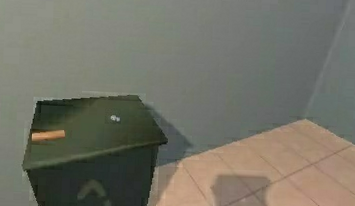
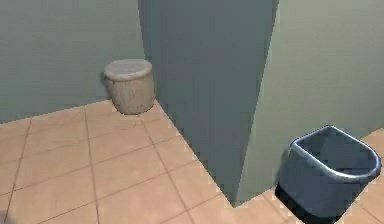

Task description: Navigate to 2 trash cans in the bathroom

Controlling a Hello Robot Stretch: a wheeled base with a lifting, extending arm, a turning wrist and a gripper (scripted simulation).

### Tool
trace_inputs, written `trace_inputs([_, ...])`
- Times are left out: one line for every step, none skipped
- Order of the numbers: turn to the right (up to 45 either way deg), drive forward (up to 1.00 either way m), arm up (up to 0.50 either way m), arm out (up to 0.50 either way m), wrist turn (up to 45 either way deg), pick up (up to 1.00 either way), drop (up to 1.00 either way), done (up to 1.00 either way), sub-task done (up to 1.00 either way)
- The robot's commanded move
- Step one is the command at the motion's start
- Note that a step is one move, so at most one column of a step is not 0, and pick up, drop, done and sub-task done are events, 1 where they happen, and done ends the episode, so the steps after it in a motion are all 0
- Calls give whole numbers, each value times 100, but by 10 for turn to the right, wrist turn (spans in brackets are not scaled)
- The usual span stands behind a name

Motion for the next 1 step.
trace_inputs([-270, 0, 0, 0, 0, 0, 0, 0, 0])
